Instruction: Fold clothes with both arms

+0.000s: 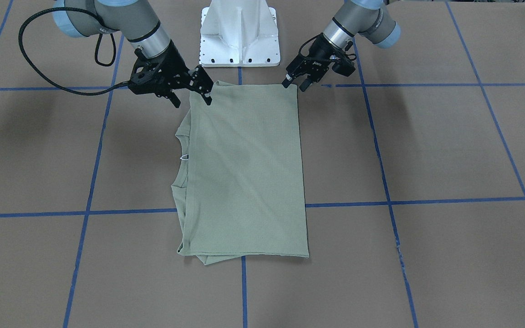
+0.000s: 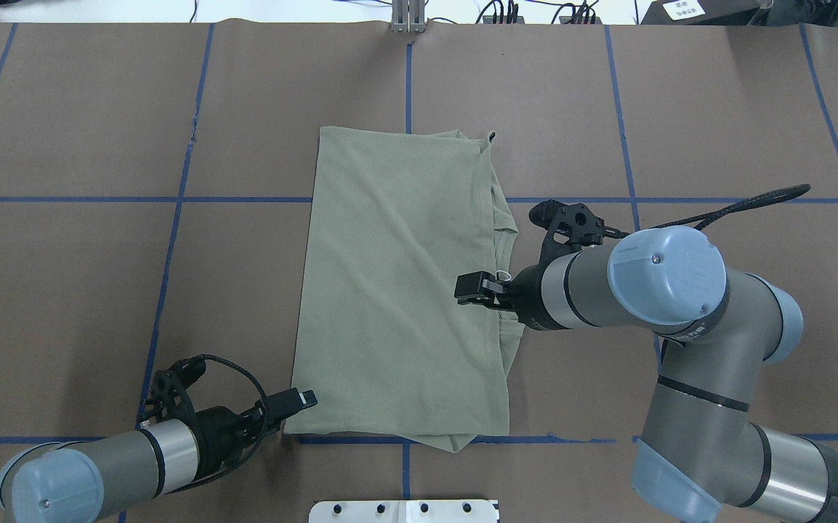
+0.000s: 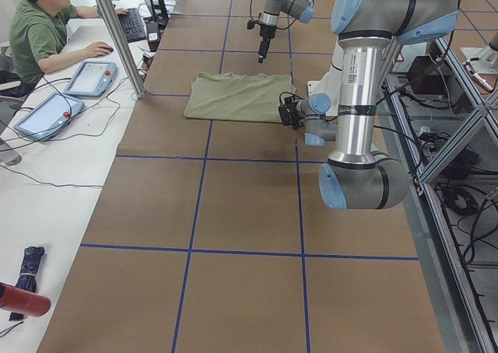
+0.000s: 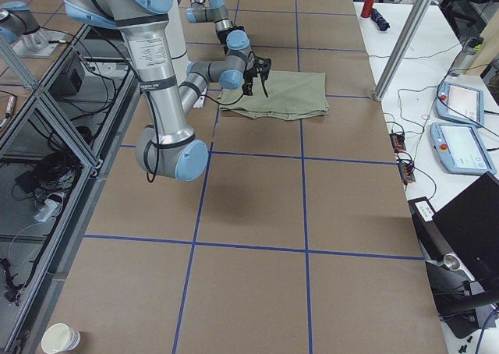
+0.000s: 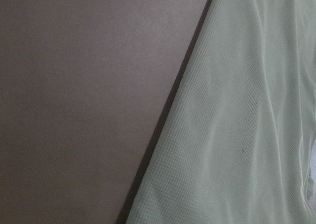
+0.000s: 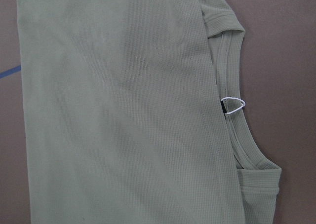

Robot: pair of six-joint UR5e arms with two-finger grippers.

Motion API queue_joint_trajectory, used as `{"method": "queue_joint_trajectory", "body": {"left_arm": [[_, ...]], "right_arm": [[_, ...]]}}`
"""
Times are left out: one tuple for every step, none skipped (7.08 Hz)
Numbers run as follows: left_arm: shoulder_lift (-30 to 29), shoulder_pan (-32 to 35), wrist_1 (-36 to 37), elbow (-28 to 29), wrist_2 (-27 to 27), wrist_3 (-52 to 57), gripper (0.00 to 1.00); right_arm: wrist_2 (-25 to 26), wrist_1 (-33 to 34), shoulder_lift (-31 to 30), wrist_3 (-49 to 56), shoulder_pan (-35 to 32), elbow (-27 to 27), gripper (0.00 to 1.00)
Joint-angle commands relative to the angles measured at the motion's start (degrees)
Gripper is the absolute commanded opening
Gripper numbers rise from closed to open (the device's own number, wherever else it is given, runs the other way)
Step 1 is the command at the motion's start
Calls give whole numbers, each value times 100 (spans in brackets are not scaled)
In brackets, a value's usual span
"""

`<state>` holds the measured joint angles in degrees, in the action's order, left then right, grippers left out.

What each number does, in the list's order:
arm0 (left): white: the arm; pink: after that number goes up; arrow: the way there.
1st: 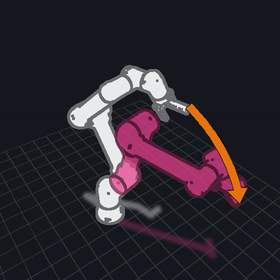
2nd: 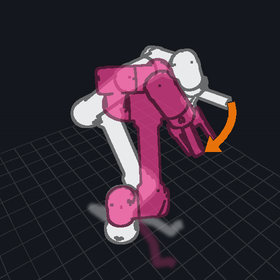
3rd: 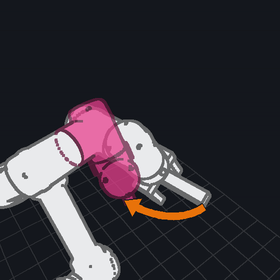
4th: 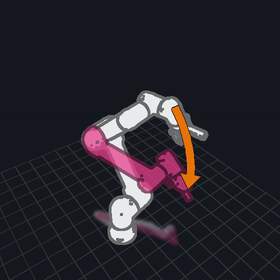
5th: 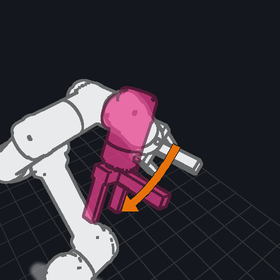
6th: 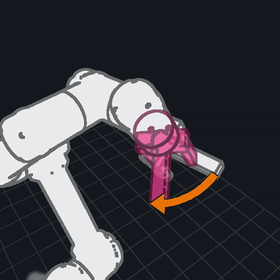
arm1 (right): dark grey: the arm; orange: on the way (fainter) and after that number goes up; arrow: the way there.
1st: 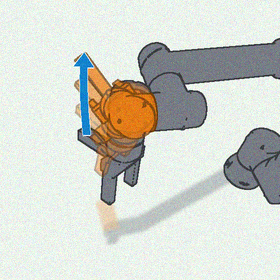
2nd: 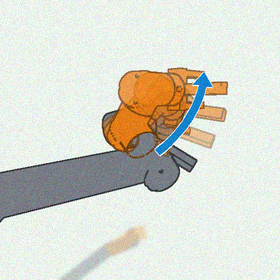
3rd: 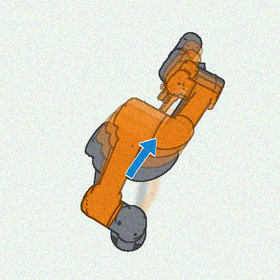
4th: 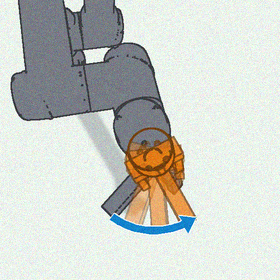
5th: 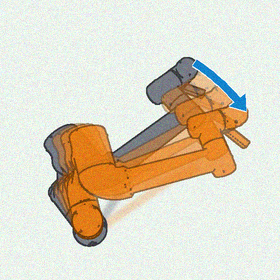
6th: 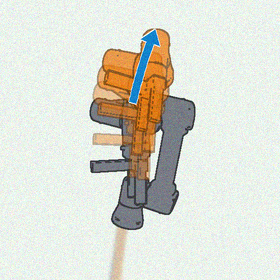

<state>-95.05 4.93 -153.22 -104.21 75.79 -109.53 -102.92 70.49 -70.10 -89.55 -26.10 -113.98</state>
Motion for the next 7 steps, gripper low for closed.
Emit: {"method": "queue_joint_trajectory", "body": {"left_arm": [[-40, -36, 3, 6, -3, 2, 100], [-40, -36, 11, 15, -3, 2, 93], [-40, -36, 29, 24, 6, 11, 90], [-40, -36, 29, 50, 15, 37, 90], [-40, -36, 29, 68, 24, 55, 91], [-40, -36, 46, 68, 32, 64, 91], [-40, -36, 47, 76, 33, 64, 91]], "right_arm": [[0, 0, -4, -36, 0, -2, 100], [0, 0, -4, -36, 0, -2, 100], [0, 0, -4, -36, 0, -2, 100], [0, 0, -4, -36, 0, -2, 100], [0, 0, -4, -36, 0, -2, 100], [0, 0, 5, -36, 0, -2, 100], [0, 0, 5, -36, 0, -2, 100]]}}
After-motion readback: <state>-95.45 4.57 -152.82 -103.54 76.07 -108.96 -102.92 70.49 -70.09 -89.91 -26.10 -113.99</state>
